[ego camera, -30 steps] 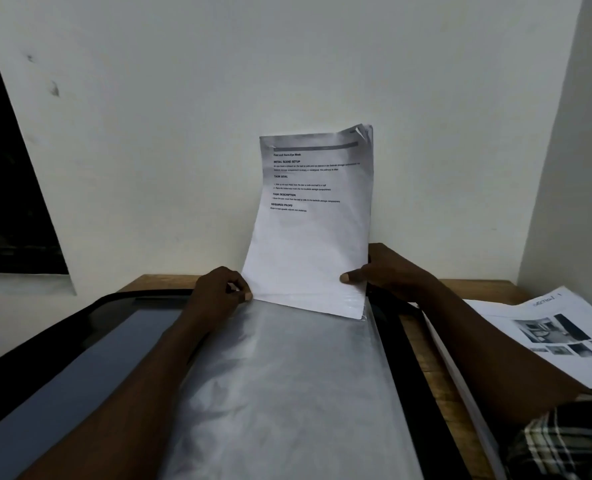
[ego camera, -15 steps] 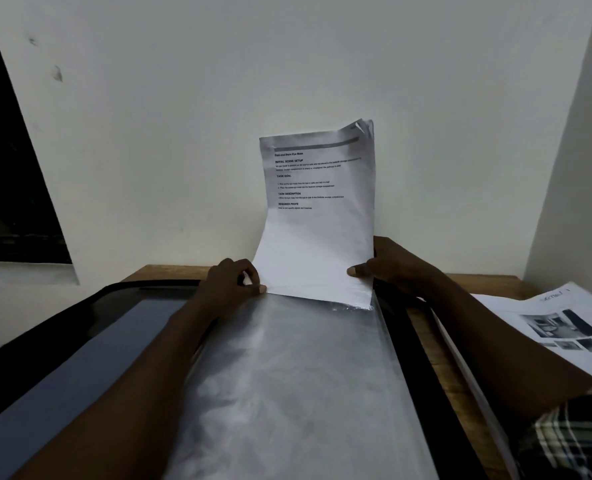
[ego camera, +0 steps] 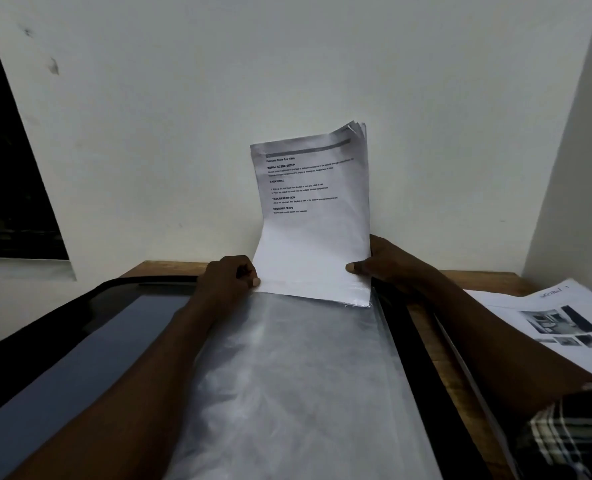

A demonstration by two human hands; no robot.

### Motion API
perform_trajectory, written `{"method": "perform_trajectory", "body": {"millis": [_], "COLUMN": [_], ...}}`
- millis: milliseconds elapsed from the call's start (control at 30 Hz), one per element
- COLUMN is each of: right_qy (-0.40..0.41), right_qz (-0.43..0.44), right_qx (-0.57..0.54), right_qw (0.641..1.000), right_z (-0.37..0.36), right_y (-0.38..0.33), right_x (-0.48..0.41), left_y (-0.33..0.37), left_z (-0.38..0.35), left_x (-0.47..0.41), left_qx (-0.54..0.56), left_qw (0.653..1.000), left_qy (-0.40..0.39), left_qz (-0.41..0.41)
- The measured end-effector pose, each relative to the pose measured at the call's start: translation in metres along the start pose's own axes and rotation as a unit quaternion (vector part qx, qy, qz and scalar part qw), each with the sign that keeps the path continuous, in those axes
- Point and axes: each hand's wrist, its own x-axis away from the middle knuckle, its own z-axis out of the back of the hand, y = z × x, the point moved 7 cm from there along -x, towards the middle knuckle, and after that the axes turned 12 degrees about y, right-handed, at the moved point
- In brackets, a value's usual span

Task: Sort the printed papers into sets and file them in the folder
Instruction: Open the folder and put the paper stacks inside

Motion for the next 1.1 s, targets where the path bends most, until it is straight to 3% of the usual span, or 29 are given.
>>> {"method": "perform_trajectory", "body": {"millis": [233,400,800,1000,1100], "right_qy": [0.025,0.015,-0.01,-0.06,-0.018], "right_qz": [0.012,0.011,0.0,-0.015,-0.021], "right_qx": [0.018,-0.017,-0.002,0.122,0.063], "right_qw": [0.999,1.0,1.0,0.991,0.998], "right_z": [-0.004,-0.006,-0.009,-0.021,-0.013], "right_y": [0.0,0.001,0.004,0.006,0.008], "right_x": [0.001,0.002,0.002,0.002,0.001], "left_y": [-0.005,0.002,0.008,0.005,0.013], "left_z": [0.0,0.003,0.0,-0.003,-0.006], "left_x": [-0.002,0.0,-0.001,-0.001,0.001], "left_qx": [-0.056,0.008,0.028,-0.016,-0.017], "left_qw": [0.998,1.0,0.999,0.999,0.998], "left_qy": [-0.04,-0.01,-0.022,-0.023,-0.036], "left_qz": [-0.015,-0.02,-0.035,-0.028,-0.042]}}
